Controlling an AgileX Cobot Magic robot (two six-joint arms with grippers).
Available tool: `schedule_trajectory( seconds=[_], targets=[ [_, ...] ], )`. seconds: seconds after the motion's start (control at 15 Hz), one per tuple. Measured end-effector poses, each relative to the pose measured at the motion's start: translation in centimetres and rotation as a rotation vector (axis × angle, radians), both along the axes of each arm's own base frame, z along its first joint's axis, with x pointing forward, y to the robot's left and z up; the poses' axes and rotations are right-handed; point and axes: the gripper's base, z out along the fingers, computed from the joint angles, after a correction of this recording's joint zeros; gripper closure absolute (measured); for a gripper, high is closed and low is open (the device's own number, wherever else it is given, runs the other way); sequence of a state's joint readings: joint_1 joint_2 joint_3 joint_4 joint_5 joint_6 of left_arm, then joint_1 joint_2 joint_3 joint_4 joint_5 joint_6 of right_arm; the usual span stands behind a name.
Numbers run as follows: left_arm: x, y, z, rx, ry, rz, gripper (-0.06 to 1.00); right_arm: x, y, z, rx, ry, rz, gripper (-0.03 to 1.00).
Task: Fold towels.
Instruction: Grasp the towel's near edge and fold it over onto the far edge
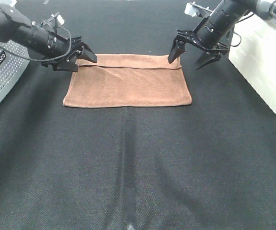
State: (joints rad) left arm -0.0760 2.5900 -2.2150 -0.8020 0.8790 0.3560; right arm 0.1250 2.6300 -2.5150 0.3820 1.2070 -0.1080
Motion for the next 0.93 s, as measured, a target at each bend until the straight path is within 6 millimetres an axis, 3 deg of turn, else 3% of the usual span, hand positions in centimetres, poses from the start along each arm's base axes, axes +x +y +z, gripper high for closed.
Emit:
schedule_trajectory(
  seconds=[0.27,0.4,0.53,0.73,0.93],
  targets=[
    [-1.6,0.5,1.8,0.054,0.135,0.059,0.2,-0.9,-0.2,2.4,-0.002,0.001,-0.021,0.14],
    [-3.5,0.8,1.7,0.105,0.195,0.06,0.2,-2.0,-0.5,2.3,-0.028,0.049,-0.021,0.15],
    [-5.7,1.2,2.2,0.128,0.212,0.095,0.2,-3.7,-1.0,0.4,-0.067,0.158,-0.009,0.16],
    [-8.7,2.0,1.8,0.161,0.206,0.17,0.2,-5.4,-0.9,-0.8,-0.051,0.234,0.007,0.17],
    [-9.3,2.3,0.4,0.191,0.207,0.188,0.2,-5.8,-0.5,-1.8,0.008,0.237,0.003,0.17]
  ],
)
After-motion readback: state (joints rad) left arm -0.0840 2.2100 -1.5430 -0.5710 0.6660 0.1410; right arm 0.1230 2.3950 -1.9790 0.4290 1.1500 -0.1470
